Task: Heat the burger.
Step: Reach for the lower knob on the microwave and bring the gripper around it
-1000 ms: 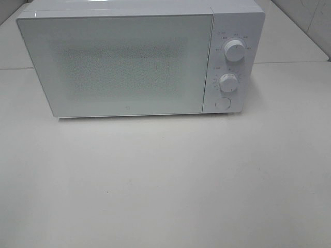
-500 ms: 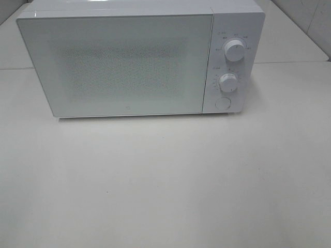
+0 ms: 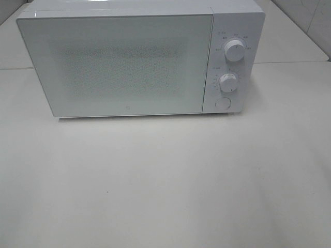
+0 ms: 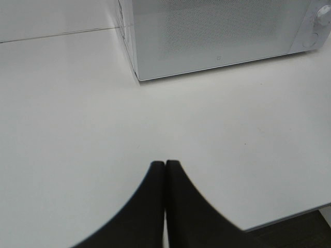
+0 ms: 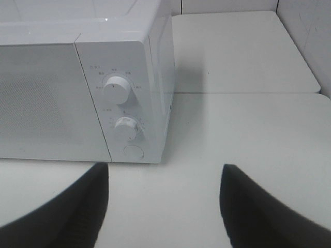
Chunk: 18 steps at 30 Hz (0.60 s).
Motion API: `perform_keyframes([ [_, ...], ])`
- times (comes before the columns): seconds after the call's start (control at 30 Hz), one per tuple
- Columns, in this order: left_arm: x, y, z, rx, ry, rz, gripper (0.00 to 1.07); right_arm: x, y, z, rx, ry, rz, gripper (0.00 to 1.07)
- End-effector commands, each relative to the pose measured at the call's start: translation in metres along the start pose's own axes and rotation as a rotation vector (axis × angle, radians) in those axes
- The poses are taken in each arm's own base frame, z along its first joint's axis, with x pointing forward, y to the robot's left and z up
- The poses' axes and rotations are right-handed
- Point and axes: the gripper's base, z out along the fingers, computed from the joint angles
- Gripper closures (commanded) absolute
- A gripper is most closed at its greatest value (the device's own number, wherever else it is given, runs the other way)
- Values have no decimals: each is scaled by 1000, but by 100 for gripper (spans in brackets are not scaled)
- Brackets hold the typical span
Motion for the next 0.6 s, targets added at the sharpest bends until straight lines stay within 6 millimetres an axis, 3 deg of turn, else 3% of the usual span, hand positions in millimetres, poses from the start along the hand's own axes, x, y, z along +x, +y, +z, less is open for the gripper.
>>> perform_keyframes([
  [0.03, 0, 0, -2, -7, -31, 1, 106, -5, 0, 11, 3, -39, -18, 49],
  [0.1, 0, 0, -2, -7, -31, 1, 106, -6, 0, 16, 2, -46, -18, 49],
  [0.17, 0, 0, -2, -7, -31, 1, 106, -5, 0, 40, 2, -33, -18, 49],
  [0.3, 0, 0, -2, -7, -31, 1, 106, -4, 0, 57, 1, -35, -18, 49],
  [0.33, 0, 0, -2, -7, -31, 1, 106, -3, 0, 69, -1, -42, -18, 49],
  [0.6, 0, 0, -2, -7, -31, 1, 106, 5, -1, 108, -5, -83, -18, 49],
])
